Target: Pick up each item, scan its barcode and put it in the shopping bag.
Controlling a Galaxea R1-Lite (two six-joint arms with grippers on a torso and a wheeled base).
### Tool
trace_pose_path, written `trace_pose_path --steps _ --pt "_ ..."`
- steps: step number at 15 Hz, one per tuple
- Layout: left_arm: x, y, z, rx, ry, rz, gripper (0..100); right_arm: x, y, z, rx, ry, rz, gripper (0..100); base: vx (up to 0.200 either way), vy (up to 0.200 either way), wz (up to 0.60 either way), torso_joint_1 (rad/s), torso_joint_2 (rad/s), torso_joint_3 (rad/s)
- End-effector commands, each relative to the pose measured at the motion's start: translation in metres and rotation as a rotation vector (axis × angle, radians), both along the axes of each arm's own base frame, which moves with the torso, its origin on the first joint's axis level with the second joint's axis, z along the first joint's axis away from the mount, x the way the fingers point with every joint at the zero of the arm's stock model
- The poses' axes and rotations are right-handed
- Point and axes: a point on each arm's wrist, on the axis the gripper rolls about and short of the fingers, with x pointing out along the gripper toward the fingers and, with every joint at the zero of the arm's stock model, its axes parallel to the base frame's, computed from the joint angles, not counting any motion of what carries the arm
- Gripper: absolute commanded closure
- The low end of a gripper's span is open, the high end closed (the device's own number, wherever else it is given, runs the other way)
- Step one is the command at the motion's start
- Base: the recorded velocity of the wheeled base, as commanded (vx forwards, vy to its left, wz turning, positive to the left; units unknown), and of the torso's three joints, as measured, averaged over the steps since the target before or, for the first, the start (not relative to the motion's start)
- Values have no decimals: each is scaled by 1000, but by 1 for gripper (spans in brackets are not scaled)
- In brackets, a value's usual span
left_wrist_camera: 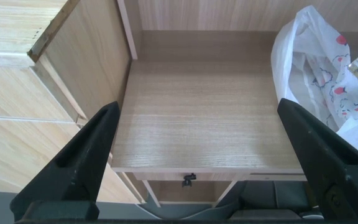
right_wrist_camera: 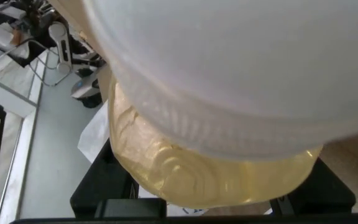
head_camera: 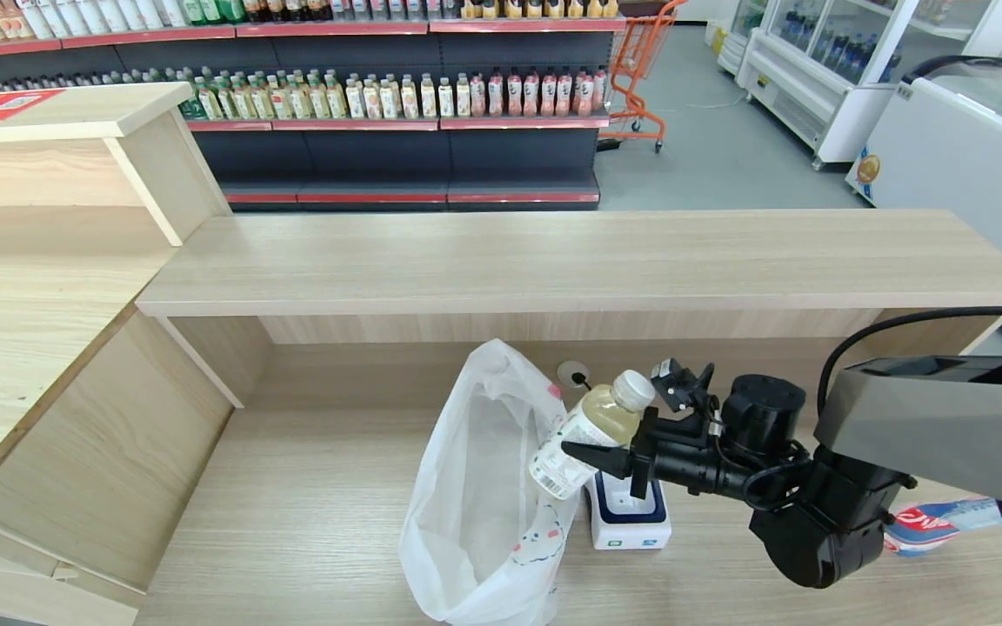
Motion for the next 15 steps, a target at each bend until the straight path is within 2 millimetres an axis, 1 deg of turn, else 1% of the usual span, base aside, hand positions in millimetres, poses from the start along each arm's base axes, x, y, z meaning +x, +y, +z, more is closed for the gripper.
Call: trace_pose_path --steps 1,5,7,10,13,15 --pt "0 0 0 0 -1 0 0 1 -4 -12 -11 31 27 100 0 0 0 0 0 0" --pt "0 0 0 0 -1 0 0 2 -11 -30 -26 72 79 100 0 0 0 0 0 0" --pt "0 0 0 0 -1 0 0 4 -14 -40 -41 62 100 100 0 0 0 0 0 0" --pt "0 0 0 0 -1 0 0 6 -18 -50 -53 50 125 100 0 0 0 0 0 0" --pt "0 0 0 0 -1 0 0 11 -18 -51 -56 22 121 100 0 0 0 0 0 0" --pt "0 0 0 0 -1 0 0 19 -16 -44 -45 -21 119 100 0 0 0 0 0 0"
